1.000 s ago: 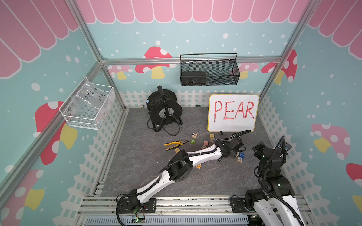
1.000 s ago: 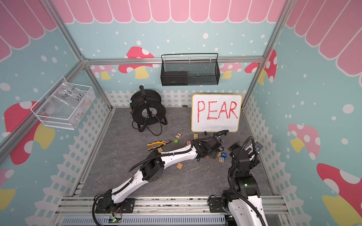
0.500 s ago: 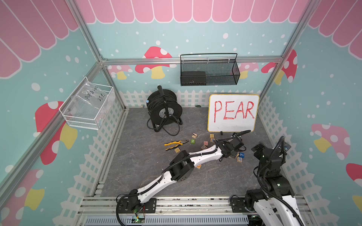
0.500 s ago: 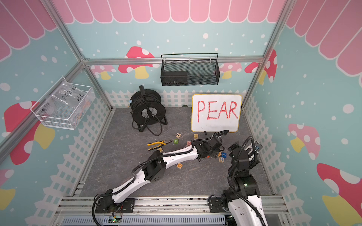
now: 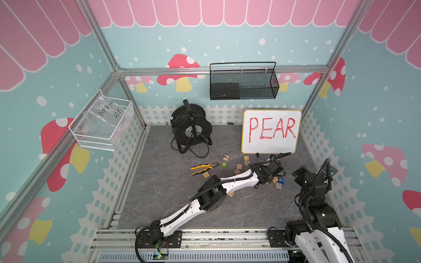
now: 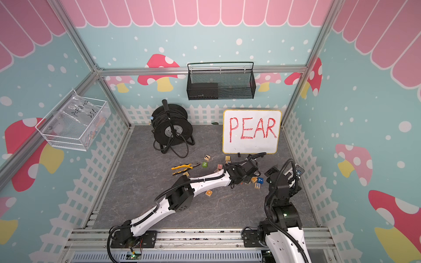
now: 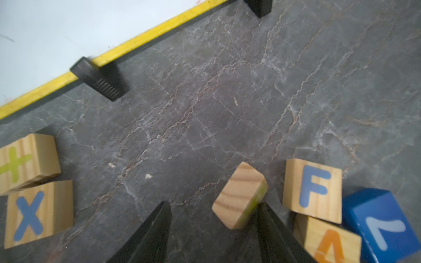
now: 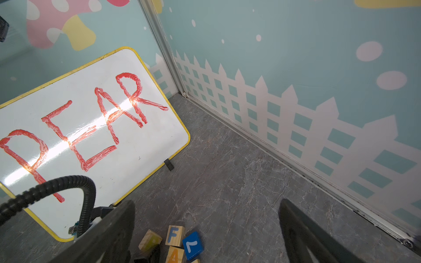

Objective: Spell the uppercase word “pear” with letter blocks
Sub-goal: Pick up the letter block from the center of the board.

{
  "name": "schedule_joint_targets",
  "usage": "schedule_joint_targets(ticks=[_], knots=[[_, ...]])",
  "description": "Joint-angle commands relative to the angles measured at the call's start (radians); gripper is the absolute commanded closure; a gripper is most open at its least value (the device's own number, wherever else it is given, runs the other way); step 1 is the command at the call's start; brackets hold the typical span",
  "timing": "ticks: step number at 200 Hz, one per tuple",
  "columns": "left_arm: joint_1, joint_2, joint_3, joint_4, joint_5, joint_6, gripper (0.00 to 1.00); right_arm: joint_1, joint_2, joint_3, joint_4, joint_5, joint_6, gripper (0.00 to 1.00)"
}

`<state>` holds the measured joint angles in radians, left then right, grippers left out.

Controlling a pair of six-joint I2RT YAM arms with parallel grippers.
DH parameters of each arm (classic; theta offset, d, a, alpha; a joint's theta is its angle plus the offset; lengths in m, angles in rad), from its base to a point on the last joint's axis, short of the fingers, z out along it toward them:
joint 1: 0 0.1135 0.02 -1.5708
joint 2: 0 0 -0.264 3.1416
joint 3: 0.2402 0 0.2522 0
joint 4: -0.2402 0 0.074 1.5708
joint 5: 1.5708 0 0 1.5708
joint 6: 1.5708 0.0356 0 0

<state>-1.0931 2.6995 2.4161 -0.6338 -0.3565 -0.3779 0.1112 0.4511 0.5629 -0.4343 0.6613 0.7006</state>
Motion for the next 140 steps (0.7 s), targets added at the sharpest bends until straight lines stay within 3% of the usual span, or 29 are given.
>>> schedule_joint_targets(ticks=[1, 140], knots=[[-0.004, -0.005, 0.015, -0.009, -0.017, 0.028, 0.33, -0.006, 0.0, -0.016, 0.02, 0.001, 0.011, 0.01], [0.059, -0.098, -0.098, 0.099, 0.031, -0.043, 0.31, -0.008, 0.0, -0.024, 0.03, -0.001, 0.008, 0.01]])
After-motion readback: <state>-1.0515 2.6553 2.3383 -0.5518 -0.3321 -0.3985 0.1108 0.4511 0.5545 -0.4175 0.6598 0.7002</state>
